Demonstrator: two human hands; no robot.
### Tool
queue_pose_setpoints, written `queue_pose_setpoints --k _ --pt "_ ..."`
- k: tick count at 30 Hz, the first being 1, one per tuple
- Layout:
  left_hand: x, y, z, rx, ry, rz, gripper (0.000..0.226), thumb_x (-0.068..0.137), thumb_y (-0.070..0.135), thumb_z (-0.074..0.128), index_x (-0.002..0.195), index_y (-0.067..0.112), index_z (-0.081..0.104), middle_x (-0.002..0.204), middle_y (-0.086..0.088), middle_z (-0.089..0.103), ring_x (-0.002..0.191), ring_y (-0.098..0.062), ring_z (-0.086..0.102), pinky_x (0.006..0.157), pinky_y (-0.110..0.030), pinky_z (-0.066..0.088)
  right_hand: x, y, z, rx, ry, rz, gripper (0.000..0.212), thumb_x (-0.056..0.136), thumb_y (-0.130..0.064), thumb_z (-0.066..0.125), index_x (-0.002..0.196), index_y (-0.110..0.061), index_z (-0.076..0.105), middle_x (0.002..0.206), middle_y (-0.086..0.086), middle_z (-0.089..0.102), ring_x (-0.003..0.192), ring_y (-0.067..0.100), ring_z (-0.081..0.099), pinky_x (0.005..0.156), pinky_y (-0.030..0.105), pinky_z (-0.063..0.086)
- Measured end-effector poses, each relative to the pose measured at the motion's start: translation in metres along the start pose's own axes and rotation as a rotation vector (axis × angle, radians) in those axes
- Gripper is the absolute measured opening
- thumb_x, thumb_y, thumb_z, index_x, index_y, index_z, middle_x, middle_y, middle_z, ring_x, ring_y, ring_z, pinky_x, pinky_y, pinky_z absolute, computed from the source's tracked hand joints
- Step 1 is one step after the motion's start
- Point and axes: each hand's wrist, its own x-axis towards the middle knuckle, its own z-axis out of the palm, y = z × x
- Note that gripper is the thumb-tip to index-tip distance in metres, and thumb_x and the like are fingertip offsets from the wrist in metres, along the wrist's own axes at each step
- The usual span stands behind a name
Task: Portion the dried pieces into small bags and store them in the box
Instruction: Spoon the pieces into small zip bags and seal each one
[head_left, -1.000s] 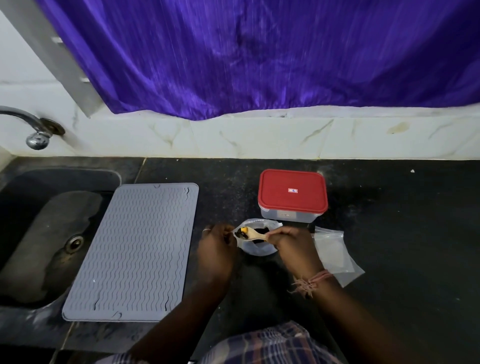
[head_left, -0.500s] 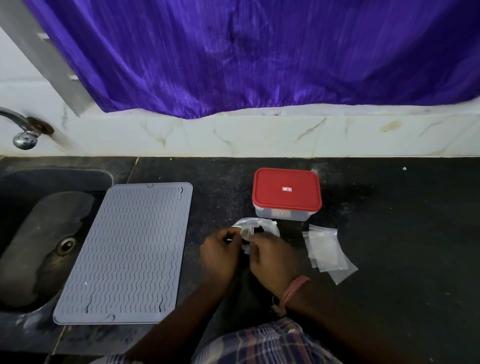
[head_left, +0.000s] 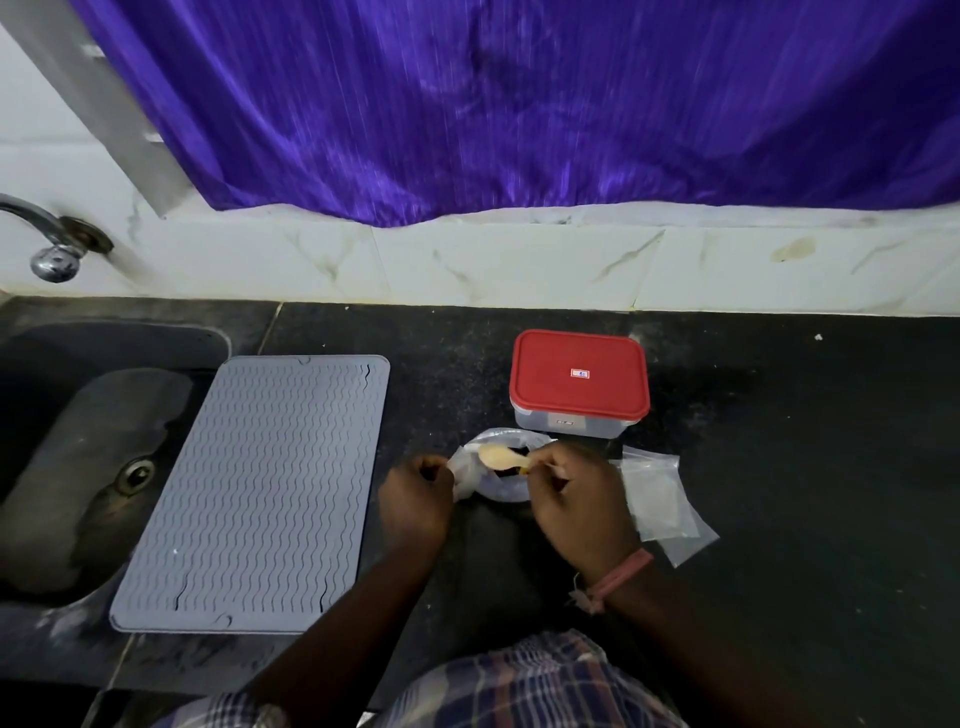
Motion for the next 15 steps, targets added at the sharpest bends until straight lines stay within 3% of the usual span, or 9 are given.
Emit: queue_pose_setpoints --k 4,7,9,11,15 --pt "0.003 0.004 -0.009 0.006 0.083 0.123 0.011 0.094 0.013 0.063 0.095 0.018 0.073 0.086 0.004 0.071 0.078 -0.010 0.068 0.066 -0.027 0.054 0.002 0.018 -0.005 -0.052 0.043 0.123 0.006 0.084 -0.019 0.063 0.081 -0.016 0.067 0.078 -0.001 0.069 0.075 0.016 0.065 0.067 0.034 0.053" --pt "0.008 0.007 -0.013 0.093 0.130 0.301 0.012 0.096 0.013 0.058 0.097 0.018 0.069 0.091 0.006 0.065 0.081 -0.006 0.062 0.071 -0.027 0.053 -0.001 0.025 -0.001 -0.234 -0.074 0.057 0.017 0.083 -0.029 0.047 0.072 -0.018 0.055 0.076 0.002 0.060 0.073 0.021 0.058 0.062 0.032 0.045" --pt "0.010 0.006 -0.013 0.230 0.065 0.393 0.019 0.096 0.020 0.054 0.109 0.022 0.068 0.107 0.001 0.064 0.086 -0.009 0.061 0.075 -0.029 0.053 0.000 0.026 0.005 -0.328 -0.143 0.033 0.018 0.081 -0.031 0.041 0.072 -0.021 0.053 0.077 0.004 0.059 0.073 0.023 0.057 0.063 0.034 0.046" --pt "0.007 0.005 -0.007 0.330 -0.060 0.414 0.024 0.098 0.014 0.055 0.118 0.019 0.068 0.124 -0.007 0.060 0.087 -0.009 0.056 0.074 -0.024 0.045 0.003 0.027 0.012 -0.426 -0.198 0.045 0.019 0.082 -0.030 0.041 0.073 -0.021 0.056 0.077 0.002 0.060 0.074 0.023 0.058 0.066 0.038 0.049" --pt "-0.001 -0.002 0.005 0.314 -0.180 0.386 0.033 0.099 0.006 0.055 0.128 0.015 0.067 0.131 -0.011 0.056 0.094 -0.016 0.060 0.081 -0.023 0.045 0.008 0.026 0.022 -0.404 -0.263 0.126 0.016 0.086 -0.028 0.049 0.075 -0.021 0.059 0.079 -0.001 0.064 0.076 0.020 0.062 0.068 0.034 0.049"
